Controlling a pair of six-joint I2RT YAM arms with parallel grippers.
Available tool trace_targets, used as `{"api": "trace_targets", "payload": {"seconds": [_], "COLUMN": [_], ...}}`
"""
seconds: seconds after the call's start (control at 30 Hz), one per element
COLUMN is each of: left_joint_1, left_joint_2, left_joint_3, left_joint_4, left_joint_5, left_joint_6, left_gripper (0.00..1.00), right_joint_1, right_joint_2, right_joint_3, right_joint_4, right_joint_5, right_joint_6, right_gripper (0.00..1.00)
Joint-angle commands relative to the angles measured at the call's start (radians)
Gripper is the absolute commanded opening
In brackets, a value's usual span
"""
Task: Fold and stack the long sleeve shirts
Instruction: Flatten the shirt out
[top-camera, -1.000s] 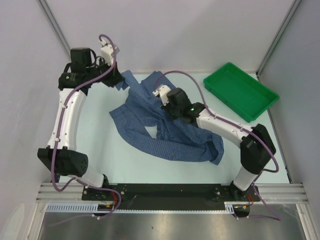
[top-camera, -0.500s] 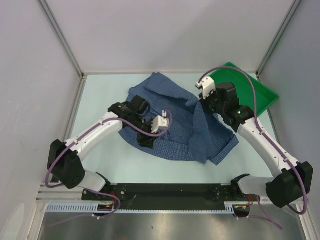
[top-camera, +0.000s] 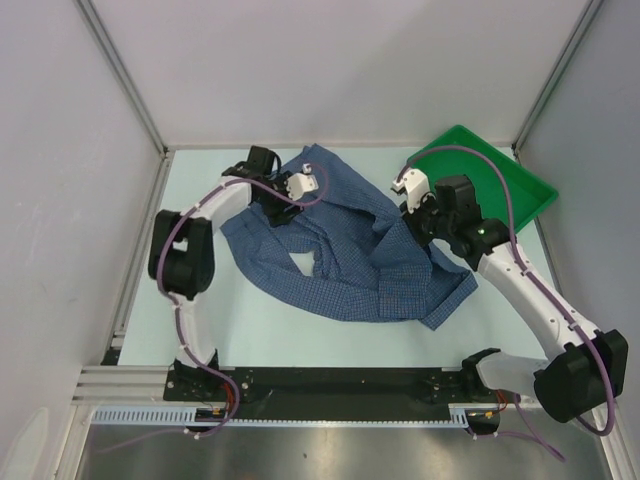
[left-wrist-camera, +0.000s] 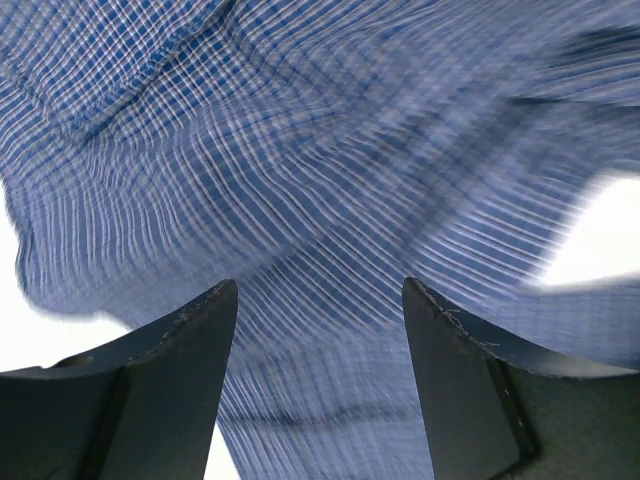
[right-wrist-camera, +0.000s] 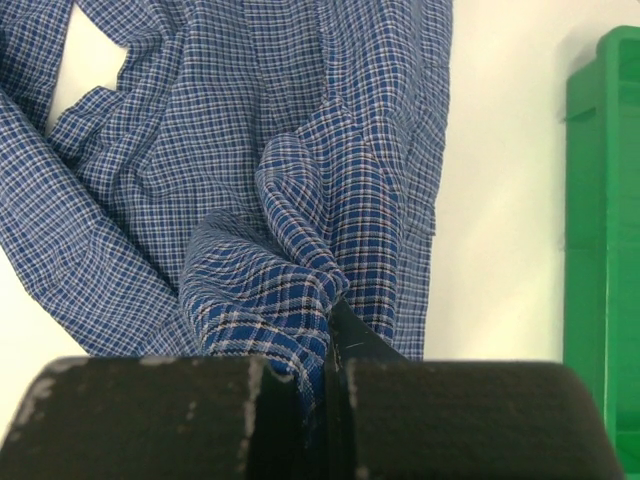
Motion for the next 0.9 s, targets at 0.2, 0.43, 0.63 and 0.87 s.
{"api": "trace_targets", "payload": {"seconds": [0.2,0.43,0.63,0.87], "left_joint_1": [-0.004,-0.012,0.029,0.098], "left_joint_2": [0.234,-0.126,-0.26,-0.252], "left_joint_3": [0.2,-0.3,-0.318,-0.168], "left_joint_4": [-0.009,-0.264,-0.359,-0.174], "left_joint_5": [-0.15,-0.085,0.008,0.084], "left_joint_6": [0.281,0.416,0.329,0.126], "left_gripper": [0.18,0.0,0.34,0.7], "right_joint_1": [-0.039,-0.058,-0.061,-0.061], "right_joint_2": [-0.017,-0.02,0.008,0.043], "right_joint_3": [0.037,0.024,0.032,0.061], "right_joint_4": [-0.014,-0.04,-0.046,-0.024], "right_joint_5": [-0.031,-0.075,-0.109,-0.121], "right_joint_6": [-0.005,-0.024,-0.041,-0.037], "right_gripper": [0.0,0.0,0.0,0.0]}}
